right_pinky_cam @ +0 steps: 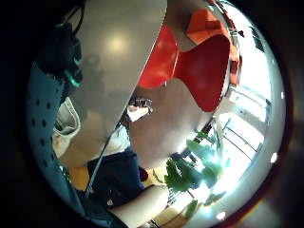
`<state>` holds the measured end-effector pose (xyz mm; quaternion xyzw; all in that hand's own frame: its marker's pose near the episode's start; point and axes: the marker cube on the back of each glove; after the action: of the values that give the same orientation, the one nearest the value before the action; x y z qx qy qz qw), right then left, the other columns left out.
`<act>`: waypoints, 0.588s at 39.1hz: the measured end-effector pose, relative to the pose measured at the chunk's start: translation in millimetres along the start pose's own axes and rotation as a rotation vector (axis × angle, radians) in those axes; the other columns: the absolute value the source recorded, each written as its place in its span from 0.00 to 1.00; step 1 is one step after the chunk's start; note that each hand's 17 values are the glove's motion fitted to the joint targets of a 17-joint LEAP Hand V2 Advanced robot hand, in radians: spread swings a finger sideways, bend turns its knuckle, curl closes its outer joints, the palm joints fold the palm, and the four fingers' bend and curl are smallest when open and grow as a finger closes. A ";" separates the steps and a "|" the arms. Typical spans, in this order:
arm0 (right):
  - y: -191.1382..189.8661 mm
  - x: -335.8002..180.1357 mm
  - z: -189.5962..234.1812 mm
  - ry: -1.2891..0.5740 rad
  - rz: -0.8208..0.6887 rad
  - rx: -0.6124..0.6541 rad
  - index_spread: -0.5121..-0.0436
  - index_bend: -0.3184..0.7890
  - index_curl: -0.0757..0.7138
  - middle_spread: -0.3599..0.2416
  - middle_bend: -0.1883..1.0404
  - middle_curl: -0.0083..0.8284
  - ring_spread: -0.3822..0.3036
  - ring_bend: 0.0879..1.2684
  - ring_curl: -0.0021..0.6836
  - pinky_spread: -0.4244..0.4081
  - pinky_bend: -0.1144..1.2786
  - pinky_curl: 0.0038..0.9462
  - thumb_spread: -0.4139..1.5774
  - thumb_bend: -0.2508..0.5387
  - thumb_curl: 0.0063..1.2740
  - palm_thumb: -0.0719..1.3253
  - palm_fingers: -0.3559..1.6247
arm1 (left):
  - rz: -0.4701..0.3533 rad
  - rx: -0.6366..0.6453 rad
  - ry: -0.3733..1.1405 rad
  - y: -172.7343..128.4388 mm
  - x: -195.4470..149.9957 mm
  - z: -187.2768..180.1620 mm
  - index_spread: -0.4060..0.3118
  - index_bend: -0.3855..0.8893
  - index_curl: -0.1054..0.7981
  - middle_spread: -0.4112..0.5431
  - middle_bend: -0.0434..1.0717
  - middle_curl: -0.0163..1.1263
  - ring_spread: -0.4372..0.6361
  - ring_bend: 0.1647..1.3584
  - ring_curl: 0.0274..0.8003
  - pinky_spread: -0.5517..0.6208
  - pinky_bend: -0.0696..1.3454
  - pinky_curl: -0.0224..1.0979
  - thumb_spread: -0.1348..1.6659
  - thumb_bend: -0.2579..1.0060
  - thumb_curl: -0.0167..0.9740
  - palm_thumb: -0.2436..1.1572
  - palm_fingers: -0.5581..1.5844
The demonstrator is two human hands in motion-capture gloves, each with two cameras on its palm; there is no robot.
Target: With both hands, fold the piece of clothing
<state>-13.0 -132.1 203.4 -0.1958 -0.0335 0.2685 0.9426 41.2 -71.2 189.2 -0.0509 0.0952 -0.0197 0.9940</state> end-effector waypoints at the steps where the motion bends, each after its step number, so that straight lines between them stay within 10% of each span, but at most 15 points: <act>1: 1.2 0.9 3.6 0.008 0.010 -0.006 0.73 0.26 0.25 0.47 0.35 0.57 0.35 0.47 0.68 0.27 0.65 0.44 0.77 0.24 0.42 0.48 0.57 | 0.000 -0.033 -0.004 4.0 0.0 6.9 0.37 0.50 0.72 0.39 0.17 0.43 0.47 0.12 0.47 0.52 0.22 0.35 0.82 0.19 0.59 0.56 0.49; 13: 11.0 -17.1 16.7 -0.005 -0.027 0.015 0.83 0.33 0.25 0.60 0.36 0.57 0.47 0.43 0.65 0.45 0.57 0.40 0.84 0.29 0.35 0.38 0.49 | -0.043 -0.136 -0.056 19.3 -5.6 54.9 0.43 0.50 0.70 0.52 0.13 0.34 0.63 0.15 0.45 0.69 0.21 0.33 0.84 0.17 0.47 0.39 0.42; 23: 5.1 -25.9 19.6 -0.026 0.110 0.017 0.89 0.28 0.18 0.60 0.39 0.56 0.43 0.51 0.64 0.39 0.62 0.40 0.85 0.31 0.33 0.40 0.56 | -0.029 -0.204 -0.031 24.5 -2.0 67.1 0.47 0.48 0.68 0.56 0.15 0.30 0.68 0.18 0.44 0.73 0.22 0.33 0.84 0.19 0.39 0.31 0.41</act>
<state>-40.9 -134.7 220.6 -0.1858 -0.0327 0.3227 0.9275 52.7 -40.2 252.6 -0.1537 0.0805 -0.0233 0.9846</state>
